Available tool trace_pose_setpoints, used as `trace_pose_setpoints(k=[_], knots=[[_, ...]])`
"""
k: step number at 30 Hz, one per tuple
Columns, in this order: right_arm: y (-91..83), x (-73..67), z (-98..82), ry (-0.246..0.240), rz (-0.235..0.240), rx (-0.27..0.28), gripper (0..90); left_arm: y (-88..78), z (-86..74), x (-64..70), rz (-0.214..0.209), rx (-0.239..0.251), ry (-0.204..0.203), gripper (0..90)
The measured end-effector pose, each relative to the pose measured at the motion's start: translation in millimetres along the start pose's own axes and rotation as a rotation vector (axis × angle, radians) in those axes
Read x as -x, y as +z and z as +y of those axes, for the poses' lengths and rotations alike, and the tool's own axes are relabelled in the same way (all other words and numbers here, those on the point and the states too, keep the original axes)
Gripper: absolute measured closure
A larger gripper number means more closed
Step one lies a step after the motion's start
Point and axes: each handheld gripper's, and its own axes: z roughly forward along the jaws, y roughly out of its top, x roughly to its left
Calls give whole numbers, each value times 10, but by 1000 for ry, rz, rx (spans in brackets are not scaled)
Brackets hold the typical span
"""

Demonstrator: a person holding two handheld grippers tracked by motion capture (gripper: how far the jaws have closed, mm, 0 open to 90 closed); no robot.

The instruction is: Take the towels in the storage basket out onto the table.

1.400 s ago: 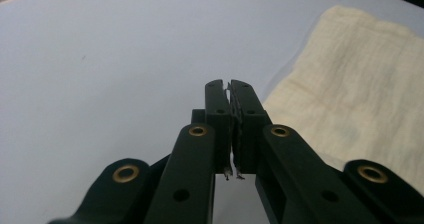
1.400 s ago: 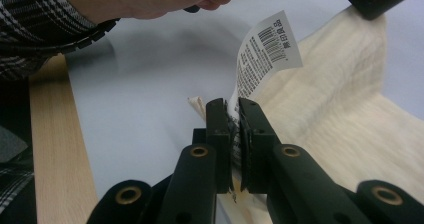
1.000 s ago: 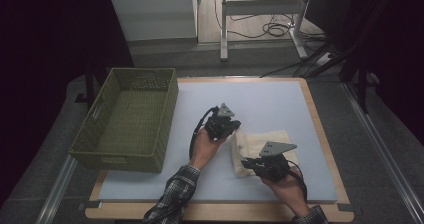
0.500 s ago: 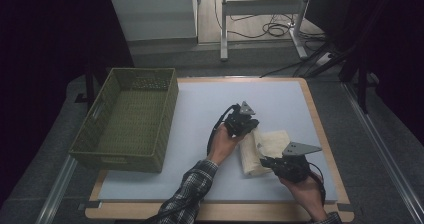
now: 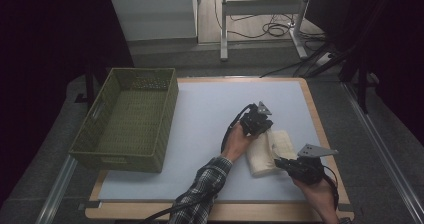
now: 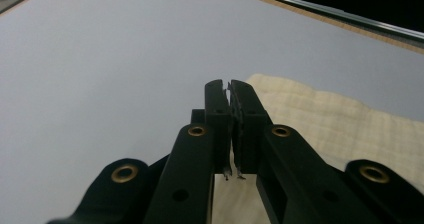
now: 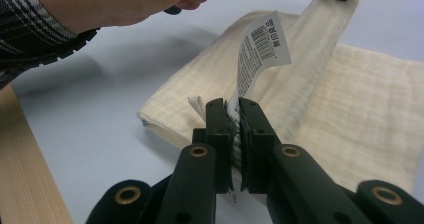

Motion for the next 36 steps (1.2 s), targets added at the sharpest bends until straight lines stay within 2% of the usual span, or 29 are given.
trace_pose_setpoints(k=[5,11,13,14,15,16,18,20,22,23,24,29,30,33,34,36], knots=[[-46,46,-39,4,-25,-9,847,121,49,40,-4,-20,14,873],[-65,107,-80,14,-46,-10,832,219,70,60,-11,-27,6,865],[-71,113,-85,18,-50,-9,826,228,71,65,-14,-16,-3,841],[-94,135,-88,21,-60,-2,792,228,83,63,-24,0,-19,739],[-94,135,-88,21,-60,-2,792,228,83,63,-24,0,-19,698],[-134,158,-85,22,-84,6,764,201,105,55,-22,23,-38,657],[-189,189,-84,27,-108,10,735,157,127,43,-15,39,-43,602],[-218,211,-85,28,-119,15,721,132,137,36,-16,44,-48,593],[-319,275,-91,30,-162,8,677,83,145,30,6,44,-39,544],[-319,275,-91,30,-162,8,677,83,145,30,6,44,-39,530],[-401,332,-108,34,-194,7,645,59,138,28,11,41,-36,514],[-550,432,-169,57,-239,-3,623,-33,67,39,29,40,-27,467],[-633,479,-204,71,-264,-6,622,-89,15,35,38,34,-25,413],[-714,518,-227,92,-272,-1,630,-154,-56,21,46,29,-36,360],[-727,525,-226,98,-263,1,651,-226,-143,-1,51,22,-50,337],[-732,523,-219,103,-251,1,669,-266,-194,-14,56,16,-54,315]])
